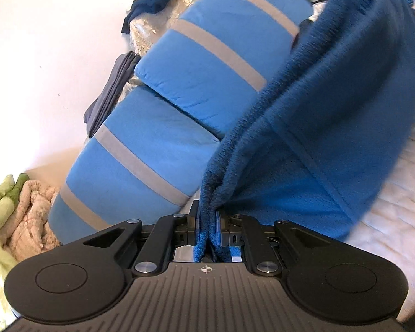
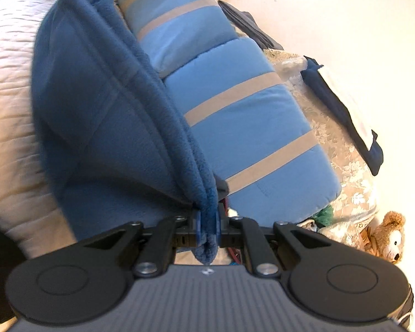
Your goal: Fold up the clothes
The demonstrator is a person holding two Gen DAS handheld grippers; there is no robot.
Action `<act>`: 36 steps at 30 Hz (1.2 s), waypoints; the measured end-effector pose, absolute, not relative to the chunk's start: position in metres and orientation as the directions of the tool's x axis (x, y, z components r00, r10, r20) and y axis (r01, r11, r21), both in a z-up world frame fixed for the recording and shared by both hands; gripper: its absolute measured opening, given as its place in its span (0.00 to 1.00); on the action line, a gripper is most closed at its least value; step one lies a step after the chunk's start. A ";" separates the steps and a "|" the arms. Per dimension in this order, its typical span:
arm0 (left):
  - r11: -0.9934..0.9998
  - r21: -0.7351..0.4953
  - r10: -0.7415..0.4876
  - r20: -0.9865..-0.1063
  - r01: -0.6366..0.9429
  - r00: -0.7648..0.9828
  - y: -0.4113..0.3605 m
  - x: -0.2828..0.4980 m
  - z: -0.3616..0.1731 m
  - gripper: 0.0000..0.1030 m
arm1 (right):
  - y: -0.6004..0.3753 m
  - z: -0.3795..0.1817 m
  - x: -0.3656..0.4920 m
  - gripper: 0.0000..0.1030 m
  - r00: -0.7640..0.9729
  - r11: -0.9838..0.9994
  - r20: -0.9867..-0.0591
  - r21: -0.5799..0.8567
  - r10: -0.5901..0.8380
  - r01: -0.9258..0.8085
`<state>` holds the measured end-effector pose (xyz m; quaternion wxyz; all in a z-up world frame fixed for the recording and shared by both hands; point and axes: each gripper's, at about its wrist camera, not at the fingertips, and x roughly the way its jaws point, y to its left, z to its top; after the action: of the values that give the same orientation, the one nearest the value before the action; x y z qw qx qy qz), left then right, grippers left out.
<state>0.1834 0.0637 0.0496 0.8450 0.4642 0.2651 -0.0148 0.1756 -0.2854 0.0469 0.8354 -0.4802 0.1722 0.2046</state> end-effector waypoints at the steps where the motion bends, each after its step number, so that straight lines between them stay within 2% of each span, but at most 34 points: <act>1: 0.566 0.779 0.225 -0.459 0.268 0.860 0.064 0.196 0.048 0.10 | -0.285 0.047 0.189 0.09 0.856 0.462 -0.488 -0.728 0.172 -0.507; 18: 0.572 0.780 0.280 -0.478 0.255 0.833 0.072 0.383 -0.013 0.09 | -0.268 -0.001 0.392 0.09 0.838 0.536 -0.541 -0.686 0.078 -0.493; 24: 0.584 0.756 0.287 -0.533 0.296 0.796 0.080 0.404 -0.048 0.10 | -0.257 -0.040 0.440 0.09 0.783 0.538 -0.620 -0.645 0.046 -0.543; 31: 0.619 0.717 0.288 -0.587 0.321 0.757 0.090 0.411 -0.083 0.15 | -0.256 -0.070 0.444 0.10 0.765 0.505 -0.643 -0.648 0.037 -0.569; 33: 0.660 0.697 0.297 -0.587 0.282 0.753 0.097 0.409 -0.075 0.19 | -0.258 -0.067 0.447 0.15 0.766 0.518 -0.642 -0.643 0.038 -0.564; 34: 0.679 0.686 0.302 -0.586 0.262 0.752 0.101 0.408 -0.071 0.27 | -0.259 -0.065 0.451 0.20 0.776 0.528 -0.630 -0.650 0.029 -0.547; 35: 0.697 0.675 0.307 -0.586 0.242 0.750 0.104 0.407 -0.068 0.41 | -0.258 -0.063 0.455 0.37 0.791 0.540 -0.612 -0.660 0.016 -0.522; 36: 0.715 0.663 0.311 -0.586 0.222 0.748 0.108 0.406 -0.064 0.50 | -0.258 -0.061 0.459 0.48 0.804 0.551 -0.594 -0.671 0.001 -0.497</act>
<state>0.4064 0.1076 -0.0639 0.8557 0.3765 0.3541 0.0261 0.4591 -0.2584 -0.0611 0.8365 -0.4498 0.2753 0.1488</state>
